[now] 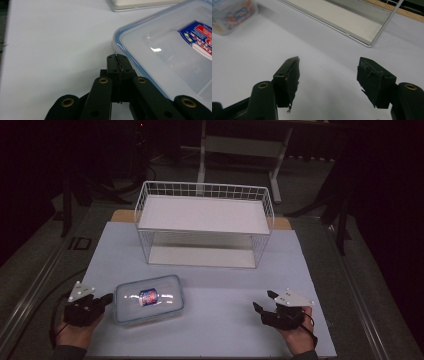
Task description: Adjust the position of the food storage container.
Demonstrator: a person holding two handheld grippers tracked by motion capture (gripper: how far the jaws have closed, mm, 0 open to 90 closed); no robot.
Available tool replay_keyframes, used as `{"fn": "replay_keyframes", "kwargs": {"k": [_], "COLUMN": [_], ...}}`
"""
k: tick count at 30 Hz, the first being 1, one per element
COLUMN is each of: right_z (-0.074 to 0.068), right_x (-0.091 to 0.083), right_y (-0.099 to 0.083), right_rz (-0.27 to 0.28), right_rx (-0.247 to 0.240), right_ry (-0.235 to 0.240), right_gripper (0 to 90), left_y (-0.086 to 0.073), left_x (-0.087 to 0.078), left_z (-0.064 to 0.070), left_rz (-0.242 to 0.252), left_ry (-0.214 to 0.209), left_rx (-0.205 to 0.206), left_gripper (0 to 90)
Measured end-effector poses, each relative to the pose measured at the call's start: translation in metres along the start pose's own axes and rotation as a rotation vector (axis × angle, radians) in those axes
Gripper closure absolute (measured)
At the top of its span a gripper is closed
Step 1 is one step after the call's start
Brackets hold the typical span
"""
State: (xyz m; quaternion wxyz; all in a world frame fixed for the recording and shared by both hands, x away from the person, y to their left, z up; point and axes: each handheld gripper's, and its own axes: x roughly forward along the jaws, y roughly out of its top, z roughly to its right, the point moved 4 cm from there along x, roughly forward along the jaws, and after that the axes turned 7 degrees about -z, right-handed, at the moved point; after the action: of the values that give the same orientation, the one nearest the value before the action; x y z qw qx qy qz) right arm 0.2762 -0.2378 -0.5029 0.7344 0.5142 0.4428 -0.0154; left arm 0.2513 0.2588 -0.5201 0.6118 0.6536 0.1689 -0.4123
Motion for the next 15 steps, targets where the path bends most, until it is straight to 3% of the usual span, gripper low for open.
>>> {"fn": "replay_keyframes", "kwargs": {"k": [10,12,13,15], "right_z": [0.000,0.000,0.001,0.001], "right_x": [-0.001,-0.002,-0.002,-0.003], "right_y": [0.000,0.000,0.000,0.000], "right_rz": [0.006,0.007,0.009,0.012], "right_rx": [0.015,0.016,0.020,0.023], "right_ry": [0.006,0.006,0.007,0.009], "right_gripper": [34.2,34.2,34.2,34.2], "left_y": [0.032,0.032,0.042,0.048], "left_x": [0.030,0.030,0.041,0.047], "left_z": [0.039,0.039,0.054,0.062], "left_rz": [-0.028,-0.028,-0.021,-0.016], "left_ry": [-0.047,-0.047,-0.067,-0.075], "left_rx": [0.090,0.090,0.115,0.121], "left_gripper": [89.7,89.7,89.7,89.7]}}
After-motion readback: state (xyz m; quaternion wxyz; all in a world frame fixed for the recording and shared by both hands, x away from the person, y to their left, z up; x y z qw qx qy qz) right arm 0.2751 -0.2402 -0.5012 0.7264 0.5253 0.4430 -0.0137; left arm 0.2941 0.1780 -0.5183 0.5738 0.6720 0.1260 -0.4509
